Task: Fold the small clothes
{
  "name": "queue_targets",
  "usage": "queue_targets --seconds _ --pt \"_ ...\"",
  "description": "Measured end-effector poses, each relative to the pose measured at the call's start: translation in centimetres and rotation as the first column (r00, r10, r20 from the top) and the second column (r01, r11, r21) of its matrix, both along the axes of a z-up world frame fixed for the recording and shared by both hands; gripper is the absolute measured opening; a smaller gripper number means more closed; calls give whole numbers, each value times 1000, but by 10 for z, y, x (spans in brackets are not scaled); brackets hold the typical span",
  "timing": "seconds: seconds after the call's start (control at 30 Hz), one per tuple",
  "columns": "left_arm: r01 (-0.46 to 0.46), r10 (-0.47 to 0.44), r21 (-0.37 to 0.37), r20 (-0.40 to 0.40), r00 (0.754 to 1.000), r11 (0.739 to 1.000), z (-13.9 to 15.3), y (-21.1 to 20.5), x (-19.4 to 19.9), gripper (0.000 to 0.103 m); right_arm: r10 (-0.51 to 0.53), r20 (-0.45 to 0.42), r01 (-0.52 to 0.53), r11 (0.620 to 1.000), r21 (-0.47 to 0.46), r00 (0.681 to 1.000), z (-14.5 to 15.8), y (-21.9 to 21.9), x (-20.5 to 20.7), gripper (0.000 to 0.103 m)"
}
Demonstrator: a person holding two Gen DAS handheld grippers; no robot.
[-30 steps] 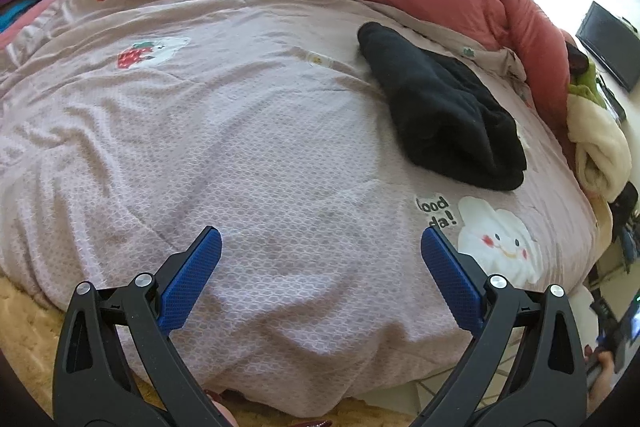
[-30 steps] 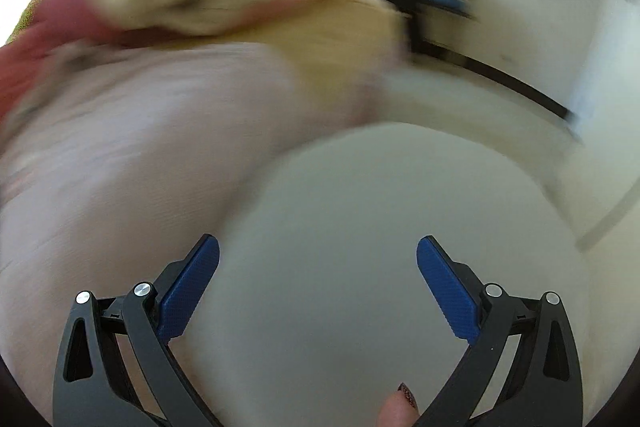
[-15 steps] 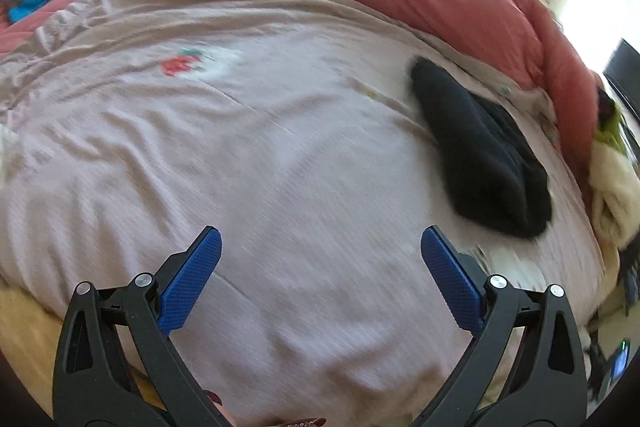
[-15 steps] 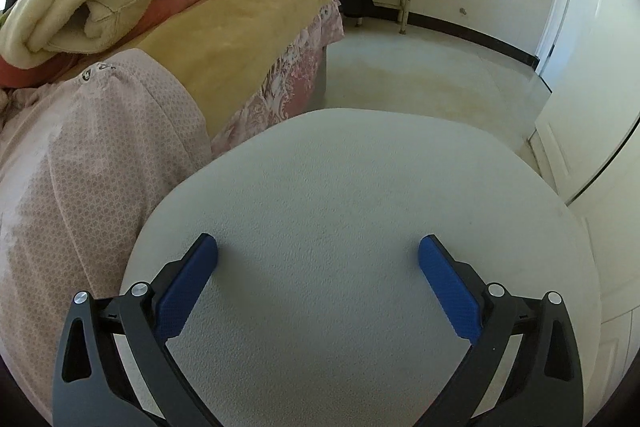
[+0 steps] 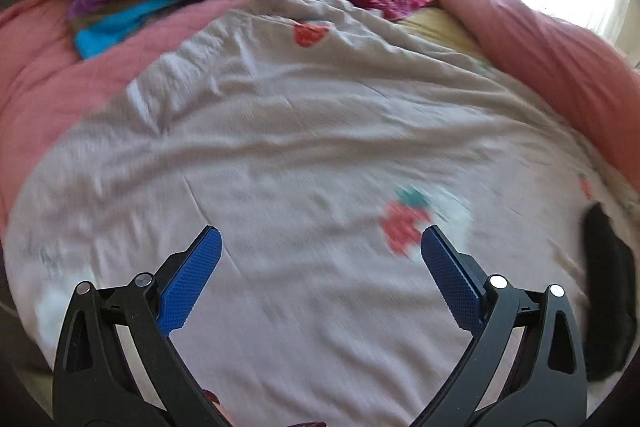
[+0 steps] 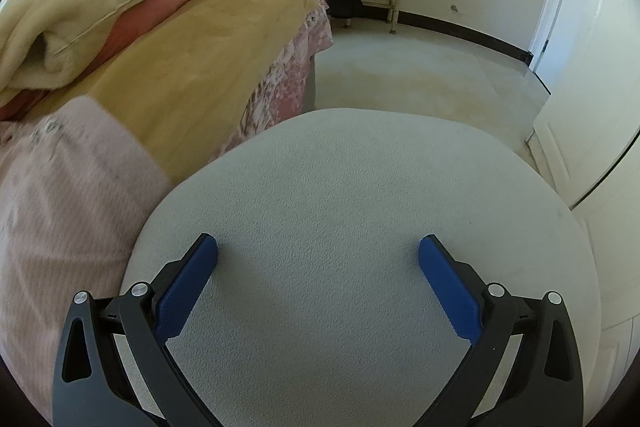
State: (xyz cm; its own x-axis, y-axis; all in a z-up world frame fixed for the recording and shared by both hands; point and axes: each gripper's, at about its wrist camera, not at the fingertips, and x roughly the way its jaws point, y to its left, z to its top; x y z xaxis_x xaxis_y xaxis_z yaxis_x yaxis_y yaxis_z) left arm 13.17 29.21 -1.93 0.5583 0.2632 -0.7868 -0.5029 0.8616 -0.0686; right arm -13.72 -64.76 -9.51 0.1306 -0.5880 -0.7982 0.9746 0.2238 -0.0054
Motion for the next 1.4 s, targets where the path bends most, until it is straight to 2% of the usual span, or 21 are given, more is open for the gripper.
queue_targets --seconds 0.1,0.3,0.37,0.47,0.53,0.67,0.73,1.4 --pt "-16 16 24 -20 1000 1000 -3 35 27 94 6 3 -6 1000 -1 1000 0 -2 -1 99" --pt "-66 66 13 -34 997 998 -18 97 68 94 7 2 -7 1000 -8 1000 0 4 -3 99" --pt "-88 89 11 -44 995 996 -32 117 80 94 7 6 -7 1000 -8 1000 0 7 -4 99" --pt "-109 111 31 -101 989 994 -59 131 87 94 7 4 -7 1000 -9 1000 0 8 -4 99" --pt "-88 100 132 -86 991 987 -71 121 84 95 7 5 -7 1000 -9 1000 0 8 -4 99" --pt "-81 106 188 -124 987 979 -70 112 87 95 8 5 -8 1000 -9 1000 0 15 -6 99" --pt "-81 106 187 -125 986 979 -70 111 87 95 8 4 -8 1000 -7 1000 0 5 -4 99" --pt "-80 105 187 -127 986 979 -70 113 89 95 9 5 -9 1000 -7 1000 0 6 -4 99"
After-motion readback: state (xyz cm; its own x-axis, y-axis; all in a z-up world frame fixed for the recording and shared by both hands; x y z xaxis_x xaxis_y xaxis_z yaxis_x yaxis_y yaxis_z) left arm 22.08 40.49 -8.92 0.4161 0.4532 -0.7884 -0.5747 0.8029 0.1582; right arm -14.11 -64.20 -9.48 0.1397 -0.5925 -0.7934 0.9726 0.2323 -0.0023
